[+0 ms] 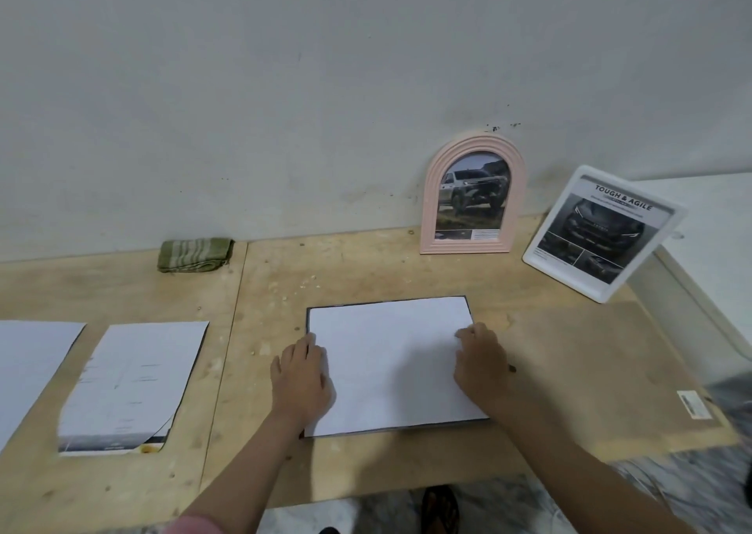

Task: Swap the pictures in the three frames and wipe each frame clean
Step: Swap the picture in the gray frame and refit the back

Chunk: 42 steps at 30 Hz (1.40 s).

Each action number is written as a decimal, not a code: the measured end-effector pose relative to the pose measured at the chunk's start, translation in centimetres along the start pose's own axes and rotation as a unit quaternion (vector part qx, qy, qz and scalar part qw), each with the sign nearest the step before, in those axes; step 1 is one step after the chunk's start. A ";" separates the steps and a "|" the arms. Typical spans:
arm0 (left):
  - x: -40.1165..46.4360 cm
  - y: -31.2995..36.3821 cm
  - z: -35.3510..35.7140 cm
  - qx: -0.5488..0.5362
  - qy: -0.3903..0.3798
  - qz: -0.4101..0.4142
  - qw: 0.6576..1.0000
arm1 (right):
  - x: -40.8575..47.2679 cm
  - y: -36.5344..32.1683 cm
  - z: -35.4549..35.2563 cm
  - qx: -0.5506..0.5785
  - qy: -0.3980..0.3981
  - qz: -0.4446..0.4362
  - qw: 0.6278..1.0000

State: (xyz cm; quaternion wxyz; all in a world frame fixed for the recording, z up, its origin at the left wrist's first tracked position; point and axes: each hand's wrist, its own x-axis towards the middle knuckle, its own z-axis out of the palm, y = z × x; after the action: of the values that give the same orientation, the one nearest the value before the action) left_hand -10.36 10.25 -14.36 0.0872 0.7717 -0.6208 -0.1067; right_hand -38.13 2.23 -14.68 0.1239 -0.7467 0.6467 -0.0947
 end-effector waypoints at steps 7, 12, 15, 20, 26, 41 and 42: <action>0.2 0.8 1.1 0.067 -0.114 0.064 0.989 | 0.6 -3.8 2.2 -0.060 -0.134 -0.064 0.987; 0.0 0.2 1.6 0.107 -0.119 0.050 0.986 | 2.0 -2.2 2.8 -0.081 -0.167 -0.043 0.982; -0.2 -0.4 1.9 0.090 -0.113 0.067 0.987 | 1.9 -1.2 2.9 -0.081 -0.157 -0.047 0.983; -0.8 -0.8 1.0 0.099 -0.132 0.100 0.981 | 1.4 -0.1 2.4 -0.080 -0.117 -0.060 0.988; -1.6 -1.2 1.0 0.097 -0.128 0.117 0.980 | -1.0 0.4 2.4 -0.086 -0.094 -0.038 0.991; -1.4 9.1 0.6 0.012 -0.058 0.186 0.981 | -2.3 6.4 -1.6 -0.003 -0.045 0.052 0.998; -1.6 10.6 0.9 -0.002 -0.057 0.176 0.983 | -2.4 7.7 -2.0 -0.003 -0.044 0.059 0.997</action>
State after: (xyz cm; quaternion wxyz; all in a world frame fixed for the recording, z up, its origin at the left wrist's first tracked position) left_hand -20.93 9.57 -12.27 0.0704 0.6427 -0.7509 -0.1345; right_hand -46.31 3.47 -15.09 0.1555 -0.7111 0.6837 -0.0527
